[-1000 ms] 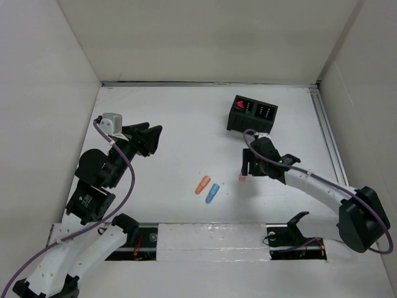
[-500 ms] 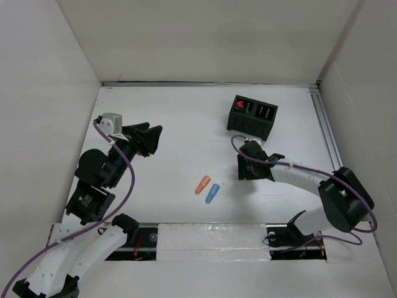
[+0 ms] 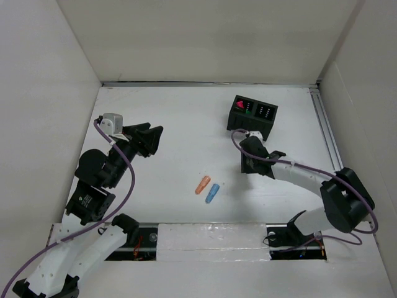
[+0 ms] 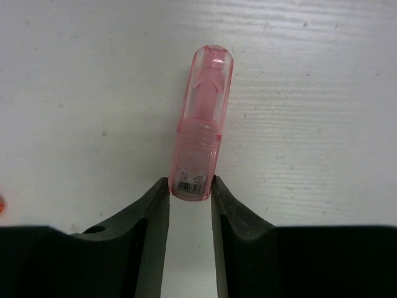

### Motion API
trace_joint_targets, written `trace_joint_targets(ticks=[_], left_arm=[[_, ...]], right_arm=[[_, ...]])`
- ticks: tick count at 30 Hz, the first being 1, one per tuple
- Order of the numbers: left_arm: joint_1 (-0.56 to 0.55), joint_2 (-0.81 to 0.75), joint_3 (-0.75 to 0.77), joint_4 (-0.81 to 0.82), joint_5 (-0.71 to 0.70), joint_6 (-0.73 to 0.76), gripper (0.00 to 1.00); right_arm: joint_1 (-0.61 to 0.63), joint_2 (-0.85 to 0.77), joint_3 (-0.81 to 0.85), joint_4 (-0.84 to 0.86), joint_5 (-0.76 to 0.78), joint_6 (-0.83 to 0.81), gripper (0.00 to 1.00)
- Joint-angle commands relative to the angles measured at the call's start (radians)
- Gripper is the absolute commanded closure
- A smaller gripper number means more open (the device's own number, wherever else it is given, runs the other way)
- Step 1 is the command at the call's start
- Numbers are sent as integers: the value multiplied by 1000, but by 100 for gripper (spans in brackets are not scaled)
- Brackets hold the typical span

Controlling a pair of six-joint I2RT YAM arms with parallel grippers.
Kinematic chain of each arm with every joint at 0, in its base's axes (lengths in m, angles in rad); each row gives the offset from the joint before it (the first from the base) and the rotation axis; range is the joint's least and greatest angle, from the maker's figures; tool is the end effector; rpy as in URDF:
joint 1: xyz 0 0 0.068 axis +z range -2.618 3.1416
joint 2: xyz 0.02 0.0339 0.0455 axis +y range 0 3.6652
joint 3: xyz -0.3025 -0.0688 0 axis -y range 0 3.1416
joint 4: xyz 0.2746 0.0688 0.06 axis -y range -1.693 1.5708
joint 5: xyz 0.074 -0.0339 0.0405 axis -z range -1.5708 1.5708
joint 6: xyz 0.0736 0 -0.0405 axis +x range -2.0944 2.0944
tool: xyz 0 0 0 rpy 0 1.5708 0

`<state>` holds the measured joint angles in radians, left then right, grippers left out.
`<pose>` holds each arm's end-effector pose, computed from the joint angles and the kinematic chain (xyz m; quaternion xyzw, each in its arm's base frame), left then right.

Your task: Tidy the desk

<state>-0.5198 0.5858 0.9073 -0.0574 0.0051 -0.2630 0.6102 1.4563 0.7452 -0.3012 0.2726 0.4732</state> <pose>0.1317 -0.0758 0.4630 0.0798 0.6026 -0.3043 0.7334 0.2649 0.1611 0.1574 -0.0278 0.9527 0.0289 0.3013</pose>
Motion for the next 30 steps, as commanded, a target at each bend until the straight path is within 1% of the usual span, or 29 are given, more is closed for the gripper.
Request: trace_joint_targets(ticks=[1, 2, 3, 4, 6, 7, 9, 10, 12, 14, 15, 18, 22, 25, 30], left_arm=[[4, 3, -10, 31, 10, 4, 54], [4, 3, -7, 27, 16, 5, 54], [4, 3, -7, 27, 16, 5, 54], [4, 2, -7, 28, 18, 5, 54], [4, -1, -10, 36, 16, 5, 54], [4, 0, -10, 34, 16, 4, 54], [4, 2, -8, 33, 22, 4, 54], [4, 0, -10, 33, 24, 2, 54], [4, 2, -13, 37, 27, 2, 54], [4, 8, -11, 36, 27, -1, 54], [4, 11, -11, 36, 33, -2, 54], [4, 11, -13, 39, 44, -2, 54], [4, 6, -11, 34, 33, -2, 54], [4, 2, -13, 37, 27, -1, 54], [4, 3, -11, 37, 30, 1, 54]], right_arm=[[6, -143, 121, -8, 66, -25, 91], [6, -196, 152, -6, 69, -45, 90], [6, -197, 152, -6, 70, -45, 90], [6, -239, 169, -1, 89, -70, 90], [-45, -266, 223, 13, 94, -88, 90], [-100, -270, 244, 46, 79, -109, 89], [-171, -258, 272, 65, 36, -111, 89], [-208, -246, 285, 74, -34, -90, 90], [-277, -211, 284, 149, -64, -77, 90], [-288, -179, 286, 236, -78, -71, 90], [-302, -121, 321, 241, -67, -74, 89], [-325, -13, 422, 215, -3, -80, 90], [-325, 50, 503, 220, 14, -140, 89], [-334, 81, 519, 215, 49, -151, 89], [-354, 144, 533, 185, 28, -131, 88]])
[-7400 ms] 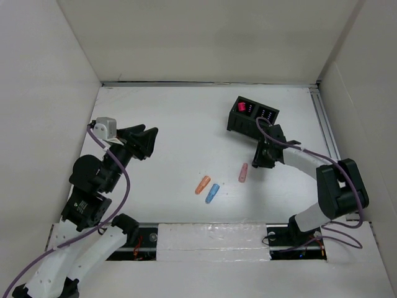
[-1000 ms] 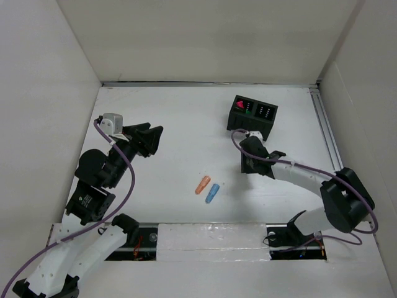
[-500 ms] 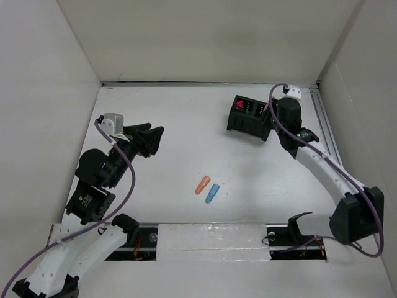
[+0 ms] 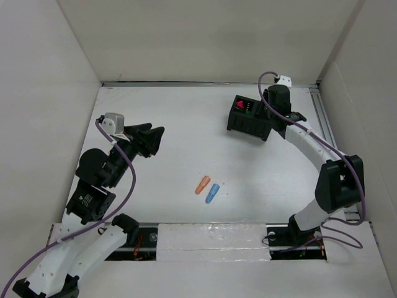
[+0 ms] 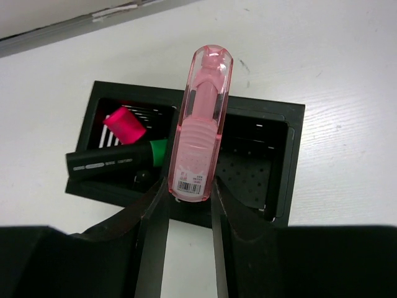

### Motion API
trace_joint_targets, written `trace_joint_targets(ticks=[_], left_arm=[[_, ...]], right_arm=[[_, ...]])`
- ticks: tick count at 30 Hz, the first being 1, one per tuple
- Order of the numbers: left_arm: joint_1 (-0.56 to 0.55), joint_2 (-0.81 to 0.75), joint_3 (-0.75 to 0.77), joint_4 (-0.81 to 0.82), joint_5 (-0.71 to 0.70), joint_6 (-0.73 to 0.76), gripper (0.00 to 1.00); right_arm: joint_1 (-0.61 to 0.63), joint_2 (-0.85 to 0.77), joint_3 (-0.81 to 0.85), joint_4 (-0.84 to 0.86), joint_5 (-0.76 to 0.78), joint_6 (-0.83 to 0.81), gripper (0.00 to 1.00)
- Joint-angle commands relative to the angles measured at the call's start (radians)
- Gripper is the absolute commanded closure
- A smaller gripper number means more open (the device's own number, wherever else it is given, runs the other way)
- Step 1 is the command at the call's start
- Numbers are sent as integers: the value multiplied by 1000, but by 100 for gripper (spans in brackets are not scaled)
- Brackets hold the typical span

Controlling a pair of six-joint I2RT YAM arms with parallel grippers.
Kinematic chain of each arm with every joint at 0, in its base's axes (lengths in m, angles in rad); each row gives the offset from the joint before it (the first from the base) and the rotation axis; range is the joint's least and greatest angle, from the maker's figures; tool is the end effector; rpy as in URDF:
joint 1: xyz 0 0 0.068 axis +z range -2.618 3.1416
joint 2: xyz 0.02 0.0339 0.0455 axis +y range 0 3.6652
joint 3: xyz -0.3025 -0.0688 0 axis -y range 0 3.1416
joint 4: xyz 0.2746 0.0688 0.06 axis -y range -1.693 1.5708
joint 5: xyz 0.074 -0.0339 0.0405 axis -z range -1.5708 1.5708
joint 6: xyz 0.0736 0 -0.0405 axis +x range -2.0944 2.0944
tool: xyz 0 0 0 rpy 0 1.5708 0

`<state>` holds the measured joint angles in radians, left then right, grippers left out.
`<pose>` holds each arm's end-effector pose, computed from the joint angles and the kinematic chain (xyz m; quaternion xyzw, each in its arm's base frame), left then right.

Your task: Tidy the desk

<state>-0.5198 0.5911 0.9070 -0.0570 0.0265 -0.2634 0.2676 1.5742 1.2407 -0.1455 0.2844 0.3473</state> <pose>0.1326 -0.0781 0.4622 0.0884 0.6035 -0.3099 0.7293 0.4187 0.0934 0.3161 0.1072 0.8424 0.0401 0.5265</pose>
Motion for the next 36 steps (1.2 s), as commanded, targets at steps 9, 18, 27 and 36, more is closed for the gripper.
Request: trace_joint_targets(ticks=[9, 18, 27, 36], left_arm=[[4, 13, -11, 36, 15, 0, 54], [4, 18, -13, 37, 10, 1, 54], [4, 26, -11, 32, 1, 3, 54], [4, 21, -13, 34, 3, 4, 54]], right_arm=[[-30, 69, 51, -9, 21, 2, 75], [-39, -43, 3, 15, -1, 16, 38], [192, -220, -210, 110, -98, 22, 100], [550, -241, -369, -170, -260, 56, 54]])
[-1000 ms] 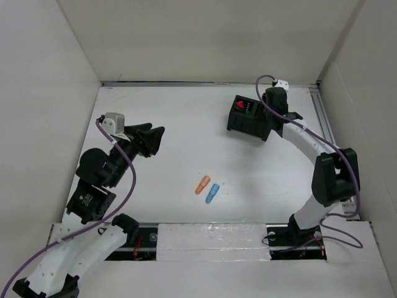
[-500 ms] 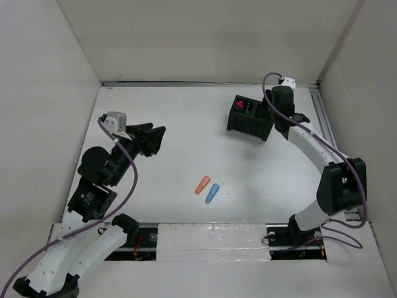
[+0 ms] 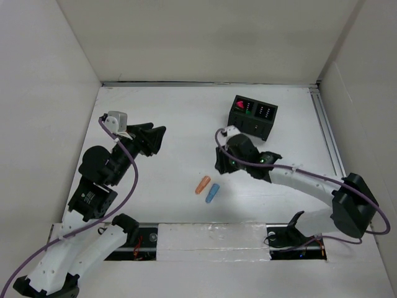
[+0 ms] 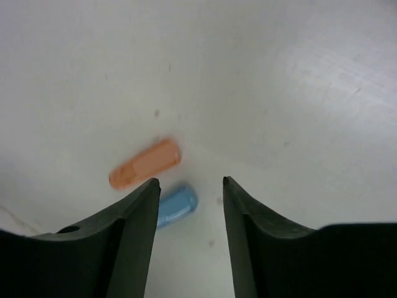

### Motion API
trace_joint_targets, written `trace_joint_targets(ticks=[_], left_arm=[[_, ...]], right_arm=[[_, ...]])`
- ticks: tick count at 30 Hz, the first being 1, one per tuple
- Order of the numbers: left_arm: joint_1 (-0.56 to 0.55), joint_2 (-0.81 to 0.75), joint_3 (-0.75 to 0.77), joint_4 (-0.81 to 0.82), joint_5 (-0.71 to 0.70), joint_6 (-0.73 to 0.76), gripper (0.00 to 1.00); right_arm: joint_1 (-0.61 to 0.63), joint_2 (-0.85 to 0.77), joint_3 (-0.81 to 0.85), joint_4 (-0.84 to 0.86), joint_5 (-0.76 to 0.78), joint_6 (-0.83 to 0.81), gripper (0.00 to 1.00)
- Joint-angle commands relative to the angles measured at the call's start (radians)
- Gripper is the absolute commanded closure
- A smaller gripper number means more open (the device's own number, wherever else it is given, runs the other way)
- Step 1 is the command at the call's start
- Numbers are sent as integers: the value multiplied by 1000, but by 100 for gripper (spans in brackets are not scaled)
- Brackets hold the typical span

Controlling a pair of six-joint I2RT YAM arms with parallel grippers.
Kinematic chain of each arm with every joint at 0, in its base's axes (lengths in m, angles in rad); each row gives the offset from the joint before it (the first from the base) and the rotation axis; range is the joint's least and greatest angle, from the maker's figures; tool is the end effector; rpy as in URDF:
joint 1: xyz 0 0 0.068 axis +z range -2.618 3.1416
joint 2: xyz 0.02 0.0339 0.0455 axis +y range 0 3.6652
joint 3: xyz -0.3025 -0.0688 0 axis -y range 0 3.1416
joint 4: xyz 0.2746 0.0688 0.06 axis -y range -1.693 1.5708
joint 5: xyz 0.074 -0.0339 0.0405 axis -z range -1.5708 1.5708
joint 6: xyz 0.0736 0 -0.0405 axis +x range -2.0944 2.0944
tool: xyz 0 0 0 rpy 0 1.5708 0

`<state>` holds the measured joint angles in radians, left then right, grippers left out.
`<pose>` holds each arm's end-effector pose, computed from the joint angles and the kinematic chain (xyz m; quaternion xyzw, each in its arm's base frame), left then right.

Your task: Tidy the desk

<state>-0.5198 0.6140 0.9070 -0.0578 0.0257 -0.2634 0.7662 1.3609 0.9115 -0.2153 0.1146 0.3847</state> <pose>0.1395 -0.0820 0.4589 0.0892 0.6128 -0.3070 0.7227 0.2553 0.2340 0.2534 -0.1456 0.8861 0.1946 0.3946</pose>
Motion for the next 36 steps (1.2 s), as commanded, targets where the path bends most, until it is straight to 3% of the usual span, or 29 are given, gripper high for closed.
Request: trace_joint_targets(ticks=[1, 3, 6, 12, 20, 26, 36], left_arm=[[4, -2, -11, 35, -1, 4, 54], [4, 1, -8, 30, -1, 4, 54], [4, 3, -13, 35, -3, 4, 54], [4, 10, -13, 35, 2, 4, 54], [4, 15, -11, 29, -10, 6, 54], [4, 15, -11, 27, -12, 7, 54], [4, 16, -8, 26, -17, 9, 54]], right_arm=[[100, -31, -61, -128, -102, 25, 46], [143, -28, -68, -159, -107, 46, 38], [205, -14, -86, -187, -107, 89, 38], [214, 52, -128, -84, -205, 112, 32], [214, 175, -77, 10, -193, 125, 30], [214, 239, -34, -2, -121, 123, 34], [278, 329, -13, -75, 191, 152, 48]])
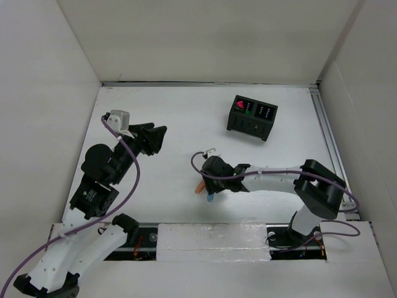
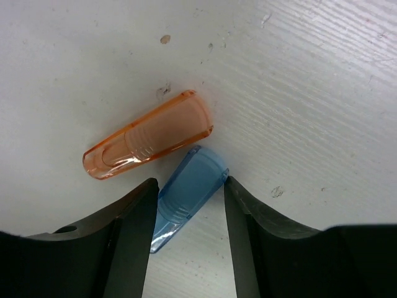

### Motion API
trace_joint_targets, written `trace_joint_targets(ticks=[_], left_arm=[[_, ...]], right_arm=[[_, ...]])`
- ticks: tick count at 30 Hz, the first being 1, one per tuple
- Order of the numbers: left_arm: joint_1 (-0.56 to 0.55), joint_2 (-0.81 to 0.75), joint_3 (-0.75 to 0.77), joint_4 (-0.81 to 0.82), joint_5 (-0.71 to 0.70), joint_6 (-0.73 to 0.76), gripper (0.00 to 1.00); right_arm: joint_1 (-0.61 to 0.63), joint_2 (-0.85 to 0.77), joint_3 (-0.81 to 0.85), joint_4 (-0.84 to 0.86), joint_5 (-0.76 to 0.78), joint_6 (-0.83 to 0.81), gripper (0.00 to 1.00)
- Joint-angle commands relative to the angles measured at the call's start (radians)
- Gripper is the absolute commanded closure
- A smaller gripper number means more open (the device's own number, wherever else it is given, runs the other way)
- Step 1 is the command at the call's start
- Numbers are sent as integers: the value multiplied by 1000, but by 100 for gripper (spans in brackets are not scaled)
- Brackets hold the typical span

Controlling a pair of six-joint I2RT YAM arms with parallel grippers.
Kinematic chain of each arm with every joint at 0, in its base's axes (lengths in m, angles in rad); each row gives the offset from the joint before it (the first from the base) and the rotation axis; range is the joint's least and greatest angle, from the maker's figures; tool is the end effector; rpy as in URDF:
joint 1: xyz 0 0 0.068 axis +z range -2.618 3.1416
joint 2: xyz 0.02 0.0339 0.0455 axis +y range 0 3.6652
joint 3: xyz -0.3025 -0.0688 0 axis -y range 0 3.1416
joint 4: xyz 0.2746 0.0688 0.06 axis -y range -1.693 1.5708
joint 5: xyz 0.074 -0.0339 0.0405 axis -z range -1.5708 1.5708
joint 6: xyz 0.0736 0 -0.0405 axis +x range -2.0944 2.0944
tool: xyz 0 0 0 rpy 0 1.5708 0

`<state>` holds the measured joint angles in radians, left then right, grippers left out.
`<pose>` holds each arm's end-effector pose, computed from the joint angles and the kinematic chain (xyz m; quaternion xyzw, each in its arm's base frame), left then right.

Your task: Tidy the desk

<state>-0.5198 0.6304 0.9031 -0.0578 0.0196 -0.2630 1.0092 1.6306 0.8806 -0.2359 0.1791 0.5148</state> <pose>0.1452 -0.0848 0.4550 0.0879 0.6210 -0.3028 0.7176 0.2032 0.2984 0.1501 -0.2084 0.9310 0.1363 0.2669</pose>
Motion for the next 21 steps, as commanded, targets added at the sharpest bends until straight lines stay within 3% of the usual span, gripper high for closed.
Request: trace_joint_targets(ticks=[1, 3, 13, 17, 21], left_arm=[[4, 0, -4, 26, -10, 8, 54], [4, 3, -4, 24, -6, 10, 54], [4, 3, -3, 23, -10, 10, 54], [4, 2, -7, 27, -9, 10, 54], [4, 5, -3, 26, 3, 8, 54]], right_arm=[[35, 60, 18, -54, 126, 22, 48], [49, 63, 15, -62, 144, 34, 54], [62, -8, -37, -74, 195, 82, 63], [62, -137, -22, -94, 302, 87, 66], [-55, -273, -31, 16, 301, 27, 66]])
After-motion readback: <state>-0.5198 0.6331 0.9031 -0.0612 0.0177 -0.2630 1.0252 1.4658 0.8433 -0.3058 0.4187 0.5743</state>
